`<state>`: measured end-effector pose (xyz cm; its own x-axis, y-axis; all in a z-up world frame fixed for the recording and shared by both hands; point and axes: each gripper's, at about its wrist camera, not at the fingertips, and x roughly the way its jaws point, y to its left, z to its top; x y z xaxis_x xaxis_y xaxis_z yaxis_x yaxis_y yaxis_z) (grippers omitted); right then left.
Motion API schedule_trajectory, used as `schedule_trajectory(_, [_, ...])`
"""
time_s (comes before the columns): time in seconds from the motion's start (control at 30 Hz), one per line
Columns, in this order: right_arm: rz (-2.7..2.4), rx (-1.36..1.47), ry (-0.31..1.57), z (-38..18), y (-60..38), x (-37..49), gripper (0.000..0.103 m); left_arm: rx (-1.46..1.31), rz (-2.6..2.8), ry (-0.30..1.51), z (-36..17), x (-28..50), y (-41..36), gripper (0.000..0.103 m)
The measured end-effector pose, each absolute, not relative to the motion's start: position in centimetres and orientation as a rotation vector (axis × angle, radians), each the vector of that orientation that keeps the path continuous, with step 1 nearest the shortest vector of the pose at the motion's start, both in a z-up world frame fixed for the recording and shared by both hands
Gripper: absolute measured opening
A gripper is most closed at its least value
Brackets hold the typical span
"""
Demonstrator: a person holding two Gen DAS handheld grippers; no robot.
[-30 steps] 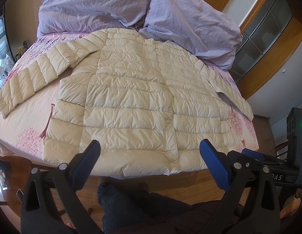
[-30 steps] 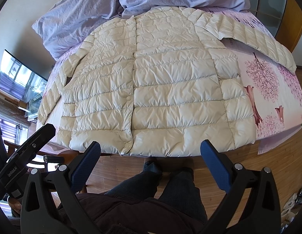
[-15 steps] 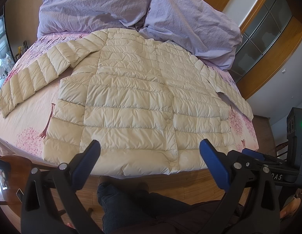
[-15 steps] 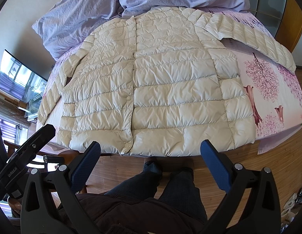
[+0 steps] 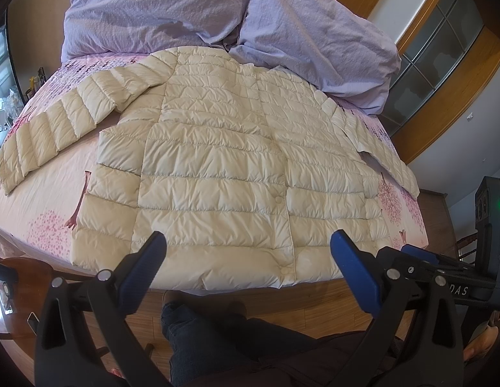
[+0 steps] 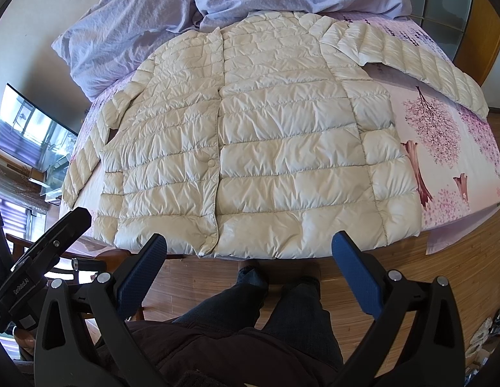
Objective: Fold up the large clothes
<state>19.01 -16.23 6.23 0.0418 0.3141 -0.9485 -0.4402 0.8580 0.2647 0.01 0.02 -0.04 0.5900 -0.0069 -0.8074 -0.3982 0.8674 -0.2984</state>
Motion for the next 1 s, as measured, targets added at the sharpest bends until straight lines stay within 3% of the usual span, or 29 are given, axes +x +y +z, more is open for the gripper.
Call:
schedule_trajectory(0.53, [0.585, -0.110, 1.410, 6.2, -16.3, 19.1, 0.102, -0.485, 0.238, 0.921, 0.0, 0.0, 0.0, 0.101])
schedule_trajectory(1.0, [0.500, -0.036, 1.341, 5.0, -17.6, 24.9, 0.102, -0.441, 0.309, 0.940, -1.3, 2.7, 1.7, 0.101])
